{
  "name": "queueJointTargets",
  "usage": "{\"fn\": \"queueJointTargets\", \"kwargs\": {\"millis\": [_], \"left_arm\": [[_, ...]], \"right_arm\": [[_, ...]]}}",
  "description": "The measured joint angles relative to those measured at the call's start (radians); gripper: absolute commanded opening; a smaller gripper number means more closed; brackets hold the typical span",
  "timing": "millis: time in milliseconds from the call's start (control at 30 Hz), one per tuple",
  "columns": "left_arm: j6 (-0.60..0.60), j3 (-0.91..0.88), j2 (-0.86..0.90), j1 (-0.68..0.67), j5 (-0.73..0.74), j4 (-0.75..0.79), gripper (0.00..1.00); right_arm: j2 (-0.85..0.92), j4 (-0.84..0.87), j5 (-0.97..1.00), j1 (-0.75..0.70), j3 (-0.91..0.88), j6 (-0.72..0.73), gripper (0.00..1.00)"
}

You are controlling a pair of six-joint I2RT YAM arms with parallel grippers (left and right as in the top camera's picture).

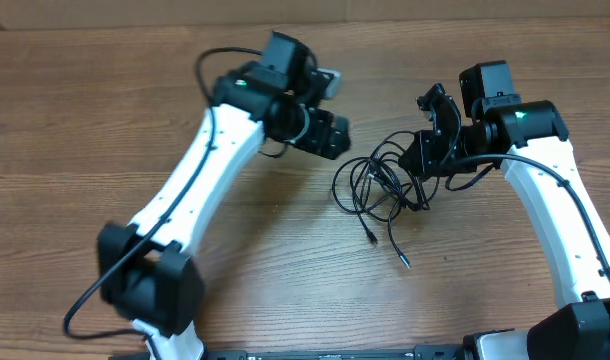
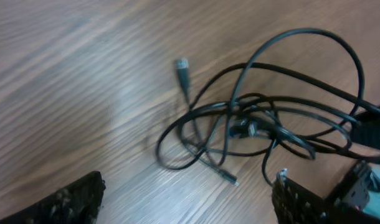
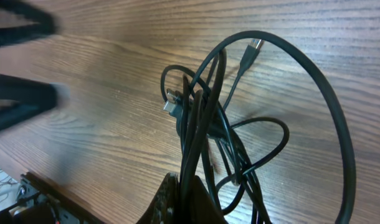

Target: Untangle cables

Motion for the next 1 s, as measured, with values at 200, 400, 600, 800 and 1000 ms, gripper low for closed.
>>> {"fn": "queueJointTargets", "kwargs": {"millis": [200,400,600,800,1000], "left_arm": [[0.037,-0.003,0.109,-0.058,0.055,0.113,0.78],[0.059,-0.004,0.184,-0.074,0.08,0.161,0.82],[0.066,-0.004,0.229,-0.074,0.123,0.2,0.95],[0.066,-0.005,0.241,-0.074,0.243,0.233,0.87],[0.085,-0.005,0.241,-0.076,0.399,0.236,0.36]], "right_arm": [[0.0,-0.021,-0.008,0.0,0.0,-0.013,0.04],[0.0,-0.055,-0.017,0.0,0.02,-0.021,0.04],[0.0,-0.071,-0.047,0.0,0.078,-0.025,0.04],[0.0,-0.084,-0.081,0.0,0.081,-0.032,0.04],[0.0,-0.081,-0.111,0.0,0.081,-0.033,0.04]]}}
